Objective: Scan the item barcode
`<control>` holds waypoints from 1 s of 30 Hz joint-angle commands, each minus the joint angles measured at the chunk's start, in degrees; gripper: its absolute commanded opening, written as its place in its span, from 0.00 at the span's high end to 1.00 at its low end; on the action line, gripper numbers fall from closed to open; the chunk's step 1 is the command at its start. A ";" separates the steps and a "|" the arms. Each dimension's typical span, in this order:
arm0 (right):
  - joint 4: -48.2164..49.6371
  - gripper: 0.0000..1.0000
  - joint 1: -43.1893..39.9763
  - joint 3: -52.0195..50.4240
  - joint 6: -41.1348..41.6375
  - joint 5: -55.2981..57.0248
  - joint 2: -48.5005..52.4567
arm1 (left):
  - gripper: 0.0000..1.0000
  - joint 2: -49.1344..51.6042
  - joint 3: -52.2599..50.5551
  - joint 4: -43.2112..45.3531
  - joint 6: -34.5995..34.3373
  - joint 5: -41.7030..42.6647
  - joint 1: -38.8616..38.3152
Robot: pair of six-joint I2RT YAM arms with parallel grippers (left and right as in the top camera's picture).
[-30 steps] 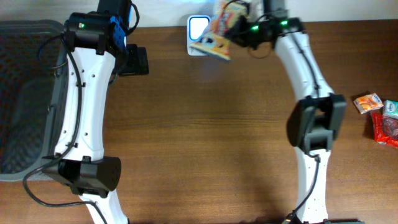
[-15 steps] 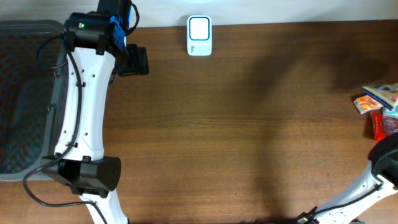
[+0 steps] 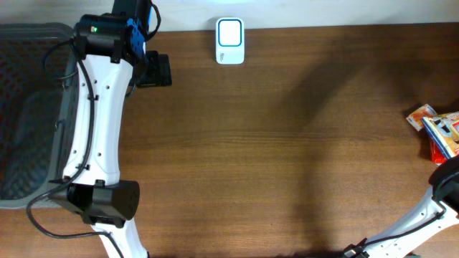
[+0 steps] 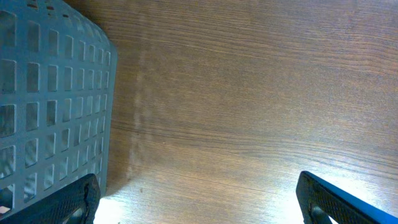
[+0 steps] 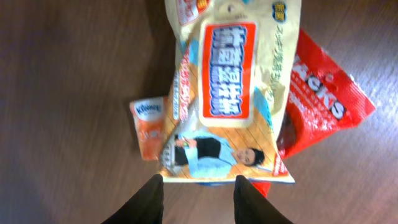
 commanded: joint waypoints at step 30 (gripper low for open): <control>-8.24 0.01 36.57 -57.00 -10.49 -1.55 -93.83 | 0.01 -0.04 0.31 0.09 0.28 0.39 0.11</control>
